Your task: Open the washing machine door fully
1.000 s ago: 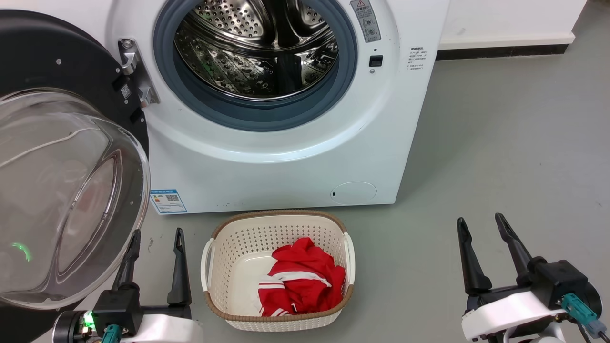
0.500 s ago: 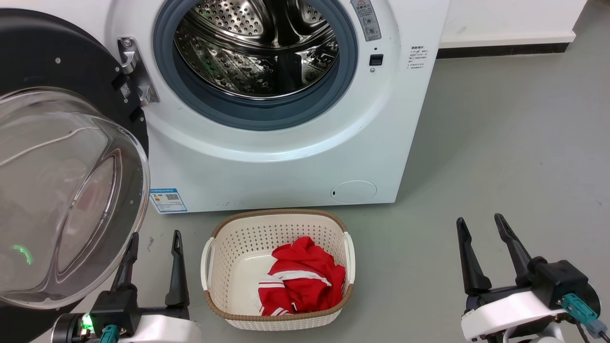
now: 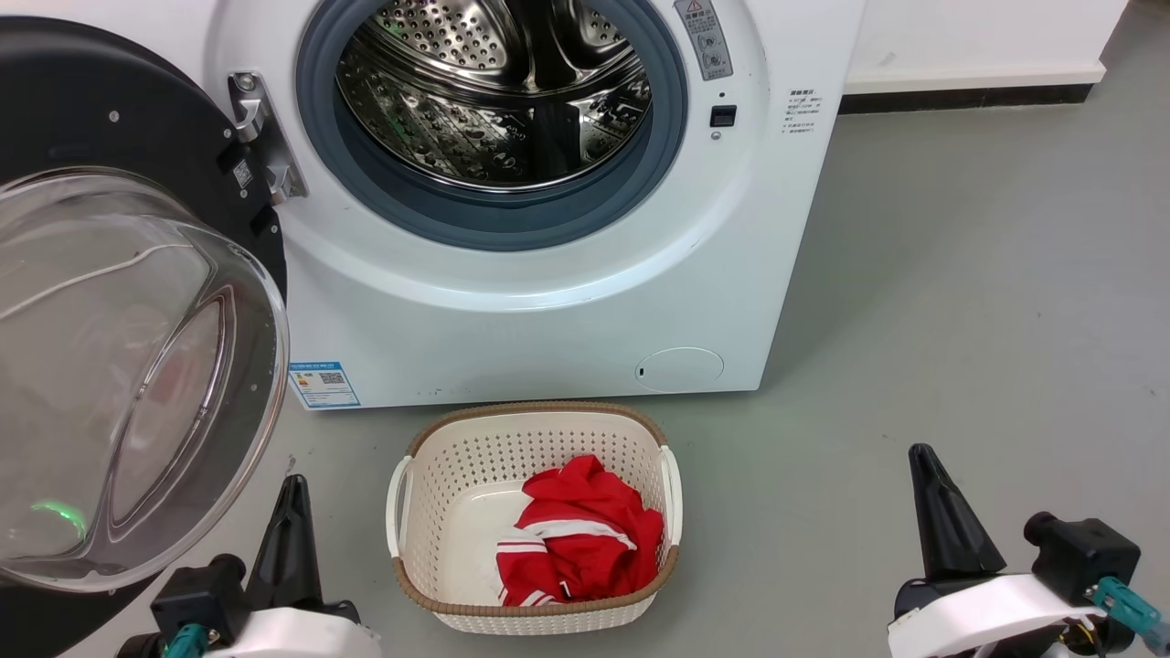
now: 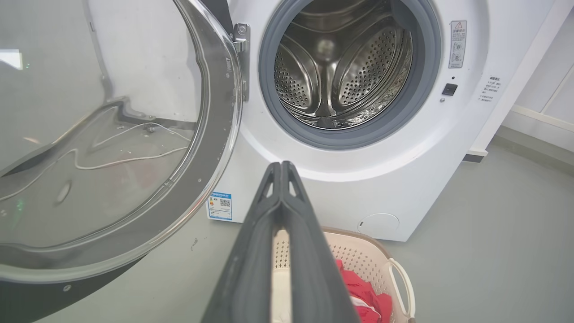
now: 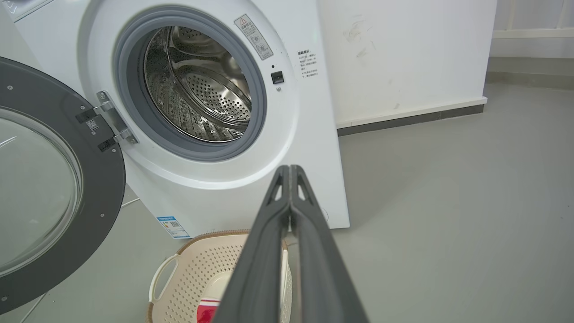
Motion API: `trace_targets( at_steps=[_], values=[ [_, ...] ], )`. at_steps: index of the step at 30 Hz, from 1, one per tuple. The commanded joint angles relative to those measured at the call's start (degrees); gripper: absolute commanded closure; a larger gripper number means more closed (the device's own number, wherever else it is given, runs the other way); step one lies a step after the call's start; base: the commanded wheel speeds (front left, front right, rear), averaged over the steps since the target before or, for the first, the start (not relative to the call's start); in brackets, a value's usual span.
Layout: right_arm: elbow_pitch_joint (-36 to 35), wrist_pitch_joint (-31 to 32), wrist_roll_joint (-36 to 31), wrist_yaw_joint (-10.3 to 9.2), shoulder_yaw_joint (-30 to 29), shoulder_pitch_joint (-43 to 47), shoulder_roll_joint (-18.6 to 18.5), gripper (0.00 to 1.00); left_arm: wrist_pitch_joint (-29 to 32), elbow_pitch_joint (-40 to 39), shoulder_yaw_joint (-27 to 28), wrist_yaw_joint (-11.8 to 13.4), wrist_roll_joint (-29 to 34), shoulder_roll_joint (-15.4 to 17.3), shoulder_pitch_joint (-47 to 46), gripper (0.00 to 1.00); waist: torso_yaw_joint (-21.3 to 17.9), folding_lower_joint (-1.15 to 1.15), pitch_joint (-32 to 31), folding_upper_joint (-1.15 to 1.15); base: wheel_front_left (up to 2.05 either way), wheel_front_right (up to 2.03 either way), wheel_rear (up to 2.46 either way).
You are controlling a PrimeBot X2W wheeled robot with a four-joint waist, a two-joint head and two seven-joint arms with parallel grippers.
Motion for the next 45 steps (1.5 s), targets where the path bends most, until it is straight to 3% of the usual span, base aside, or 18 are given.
trace_targets(
  at_steps=[1,23,45],
  values=[
    [-0.49,0.45,3.87,0.0,-0.2,-1.51,-0.52,1.0,0.79,-0.46,0.27,-0.44,-3.74,0.11,-1.84,1.0,0.04,0.0,-0.02,0.0,0.0,0.0,0.0],
    [1.58,4.08,25.55,0.0,-1.08,-3.45,-1.51,1.0,5.47,1.71,0.49,-1.96,-25.78,0.15,-3.88,1.0,0.34,0.0,-0.21,0.0,0.0,0.0,0.0],
    [3.22,7.53,43.01,0.0,-2.37,-4.76,-1.89,1.0,9.81,4.07,1.12,-3.25,-43.87,0.19,-5.99,1.0,0.66,0.0,-0.41,0.0,0.0,0.0,0.0]
  ],
)
